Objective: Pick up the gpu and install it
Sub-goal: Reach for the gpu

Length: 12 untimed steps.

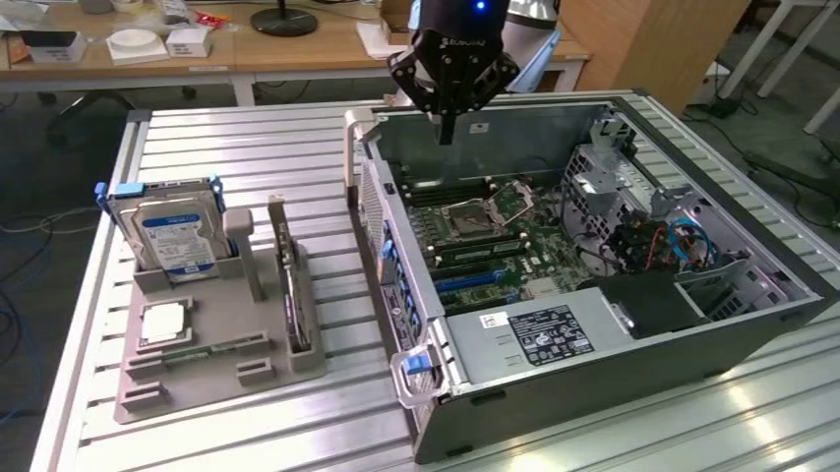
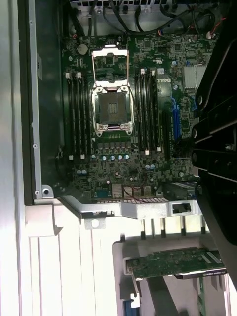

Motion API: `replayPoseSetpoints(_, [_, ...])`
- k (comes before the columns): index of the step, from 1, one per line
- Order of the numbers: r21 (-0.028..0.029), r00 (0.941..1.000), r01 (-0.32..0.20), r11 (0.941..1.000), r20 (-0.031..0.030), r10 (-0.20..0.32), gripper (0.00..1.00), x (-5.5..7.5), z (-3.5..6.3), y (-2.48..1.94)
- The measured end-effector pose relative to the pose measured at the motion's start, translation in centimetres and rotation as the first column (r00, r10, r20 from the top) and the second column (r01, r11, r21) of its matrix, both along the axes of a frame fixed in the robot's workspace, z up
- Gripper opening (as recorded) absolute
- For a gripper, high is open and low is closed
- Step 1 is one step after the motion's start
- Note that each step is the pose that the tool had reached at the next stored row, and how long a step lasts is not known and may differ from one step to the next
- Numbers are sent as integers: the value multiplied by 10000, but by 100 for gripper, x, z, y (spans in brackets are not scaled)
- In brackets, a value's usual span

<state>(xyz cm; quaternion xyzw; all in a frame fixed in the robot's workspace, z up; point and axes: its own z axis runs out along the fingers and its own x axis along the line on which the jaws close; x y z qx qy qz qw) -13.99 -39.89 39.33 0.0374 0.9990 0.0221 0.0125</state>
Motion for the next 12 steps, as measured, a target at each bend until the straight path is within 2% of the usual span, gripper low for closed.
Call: replayPoseSetpoints(12, [-1,10000,1,10000,0,-1,10,-212,0,0])
